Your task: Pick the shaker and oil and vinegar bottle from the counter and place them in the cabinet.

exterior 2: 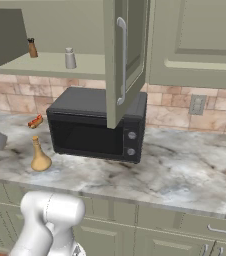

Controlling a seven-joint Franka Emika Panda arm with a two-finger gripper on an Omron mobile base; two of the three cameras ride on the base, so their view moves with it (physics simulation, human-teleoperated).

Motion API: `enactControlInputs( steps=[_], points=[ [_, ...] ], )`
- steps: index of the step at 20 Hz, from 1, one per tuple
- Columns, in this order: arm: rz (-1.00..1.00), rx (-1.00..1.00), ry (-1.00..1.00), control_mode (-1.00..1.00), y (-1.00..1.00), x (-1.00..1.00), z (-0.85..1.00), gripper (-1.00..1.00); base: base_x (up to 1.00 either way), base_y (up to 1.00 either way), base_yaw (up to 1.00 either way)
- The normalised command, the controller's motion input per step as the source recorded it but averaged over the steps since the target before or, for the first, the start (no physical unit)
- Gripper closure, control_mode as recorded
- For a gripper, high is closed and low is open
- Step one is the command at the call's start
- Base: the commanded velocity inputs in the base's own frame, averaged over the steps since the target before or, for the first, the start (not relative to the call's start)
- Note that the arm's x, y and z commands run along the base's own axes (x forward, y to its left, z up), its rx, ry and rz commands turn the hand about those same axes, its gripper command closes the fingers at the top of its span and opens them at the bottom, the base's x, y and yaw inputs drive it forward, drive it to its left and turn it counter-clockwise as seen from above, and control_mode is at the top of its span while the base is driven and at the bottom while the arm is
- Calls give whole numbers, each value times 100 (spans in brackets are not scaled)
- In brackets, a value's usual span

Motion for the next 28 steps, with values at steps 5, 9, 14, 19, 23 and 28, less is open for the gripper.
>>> enactControlInputs(
  steps=[5, 9, 14, 19, 23, 28],
  points=[
    [4, 2, 25, -100, 0, 12, 4, -100, 0, 0, 0],
    [3, 0, 1, -100, 4, 2, -11, -100, 0, 0, 0],
    [4, -2, -2, -100, 6, 7, -35, -100, 0, 0, 0],
    [5, -4, 0, -100, 2, 44, -46, -100, 0, 0, 0],
    [2, -2, 0, -100, 1, 61, -32, -100, 0, 0, 0],
    [3, -1, 0, -100, 23, 20, -16, -100, 0, 0, 0]
  ],
)
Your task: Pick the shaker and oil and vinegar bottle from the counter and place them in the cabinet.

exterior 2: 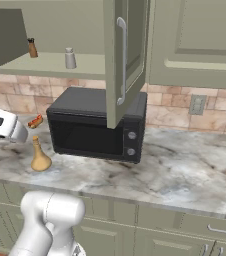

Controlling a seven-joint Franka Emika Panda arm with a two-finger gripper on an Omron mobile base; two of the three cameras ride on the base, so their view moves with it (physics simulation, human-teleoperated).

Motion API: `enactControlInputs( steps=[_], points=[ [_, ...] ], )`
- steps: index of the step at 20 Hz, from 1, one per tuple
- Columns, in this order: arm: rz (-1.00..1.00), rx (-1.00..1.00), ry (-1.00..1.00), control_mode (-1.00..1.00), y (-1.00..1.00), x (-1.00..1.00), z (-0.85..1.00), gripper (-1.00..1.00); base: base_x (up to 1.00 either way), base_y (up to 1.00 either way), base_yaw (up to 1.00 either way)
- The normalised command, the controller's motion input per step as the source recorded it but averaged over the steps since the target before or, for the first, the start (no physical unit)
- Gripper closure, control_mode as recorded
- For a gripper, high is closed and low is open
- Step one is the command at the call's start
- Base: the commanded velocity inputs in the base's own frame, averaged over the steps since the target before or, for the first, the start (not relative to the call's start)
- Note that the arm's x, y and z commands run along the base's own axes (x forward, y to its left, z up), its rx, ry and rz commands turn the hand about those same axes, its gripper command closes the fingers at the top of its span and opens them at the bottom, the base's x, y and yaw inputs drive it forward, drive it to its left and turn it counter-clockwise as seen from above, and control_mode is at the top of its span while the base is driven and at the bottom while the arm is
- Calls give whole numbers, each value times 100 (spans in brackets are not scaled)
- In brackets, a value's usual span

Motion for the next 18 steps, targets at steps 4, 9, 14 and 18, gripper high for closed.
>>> enactControlInputs(
  steps=[4, 9, 14, 18],
  points=[
    [0, -7, 0, -100, 32, 9, -39, -100, 0, 0, 0],
    [2, -11, -1, -100, 8, 12, -36, -100, 0, 0, 0],
    [1, -6, 0, -100, 7, 40, -25, -100, 0, 0, 0],
    [0, -2, 4, -100, 20, 44, -17, -100, 0, 0, 0]
  ],
)
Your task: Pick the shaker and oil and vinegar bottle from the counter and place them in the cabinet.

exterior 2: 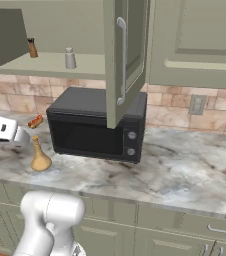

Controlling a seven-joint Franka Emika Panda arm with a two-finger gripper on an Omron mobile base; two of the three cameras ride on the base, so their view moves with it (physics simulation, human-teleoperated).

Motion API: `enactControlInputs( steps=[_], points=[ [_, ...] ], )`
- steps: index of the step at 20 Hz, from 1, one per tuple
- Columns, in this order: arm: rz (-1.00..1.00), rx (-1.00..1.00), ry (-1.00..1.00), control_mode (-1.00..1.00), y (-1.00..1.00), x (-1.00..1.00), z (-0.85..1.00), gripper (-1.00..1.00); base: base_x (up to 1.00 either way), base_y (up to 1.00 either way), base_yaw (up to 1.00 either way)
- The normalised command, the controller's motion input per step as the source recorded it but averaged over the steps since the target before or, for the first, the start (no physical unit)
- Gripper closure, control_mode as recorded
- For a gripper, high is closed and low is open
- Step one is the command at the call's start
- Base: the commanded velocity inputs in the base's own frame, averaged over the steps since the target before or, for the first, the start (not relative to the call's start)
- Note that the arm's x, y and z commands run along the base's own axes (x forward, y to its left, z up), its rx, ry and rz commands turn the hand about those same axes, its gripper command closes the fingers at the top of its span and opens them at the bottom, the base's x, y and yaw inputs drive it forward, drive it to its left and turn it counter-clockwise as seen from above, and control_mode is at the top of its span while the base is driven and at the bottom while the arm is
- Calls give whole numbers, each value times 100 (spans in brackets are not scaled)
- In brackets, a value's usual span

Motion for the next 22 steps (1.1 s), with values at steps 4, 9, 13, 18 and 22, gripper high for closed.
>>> enactControlInputs(
  steps=[4, 9, 13, 18, 22],
  points=[
    [0, -2, 6, -100, 28, 42, -17, -100, 0, 0, 0],
    [0, -2, 7, -100, 20, 51, -32, -100, 0, 0, 0],
    [0, -1, 7, -100, 13, 55, -35, -100, 0, 0, 0],
    [0, -1, 6, -100, 14, 49, -35, -100, 0, 0, 0],
    [0, 0, 2, -100, 10, 40, -29, -100, 0, 0, 0]
  ],
)
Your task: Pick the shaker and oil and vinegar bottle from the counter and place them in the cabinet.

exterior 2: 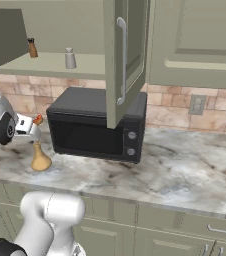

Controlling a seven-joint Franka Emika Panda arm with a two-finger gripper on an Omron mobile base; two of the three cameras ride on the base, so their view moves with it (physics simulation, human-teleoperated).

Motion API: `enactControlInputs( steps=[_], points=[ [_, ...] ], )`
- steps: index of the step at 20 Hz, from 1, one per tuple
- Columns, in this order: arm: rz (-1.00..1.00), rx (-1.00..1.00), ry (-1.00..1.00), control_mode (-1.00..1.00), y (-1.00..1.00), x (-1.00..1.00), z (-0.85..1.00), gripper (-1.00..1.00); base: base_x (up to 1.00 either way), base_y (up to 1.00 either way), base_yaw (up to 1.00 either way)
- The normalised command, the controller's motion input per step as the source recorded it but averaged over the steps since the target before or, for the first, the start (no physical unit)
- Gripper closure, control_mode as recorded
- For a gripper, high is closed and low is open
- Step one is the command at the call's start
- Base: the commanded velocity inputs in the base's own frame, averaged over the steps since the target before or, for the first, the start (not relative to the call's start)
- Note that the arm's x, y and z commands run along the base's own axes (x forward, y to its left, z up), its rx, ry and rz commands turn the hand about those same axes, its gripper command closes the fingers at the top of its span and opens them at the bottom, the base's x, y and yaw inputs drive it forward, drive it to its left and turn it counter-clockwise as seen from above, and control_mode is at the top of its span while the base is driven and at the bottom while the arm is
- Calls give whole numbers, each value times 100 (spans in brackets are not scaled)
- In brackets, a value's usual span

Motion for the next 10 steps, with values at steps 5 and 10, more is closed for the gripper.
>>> enactControlInputs(
  steps=[5, 10],
  points=[
    [1, 0, 0, -100, 0, 26, -26, -100, 0, 0, 0],
    [1, 0, -1, -100, 0, 22, -22, -100, 0, 0, 0]
  ],
)
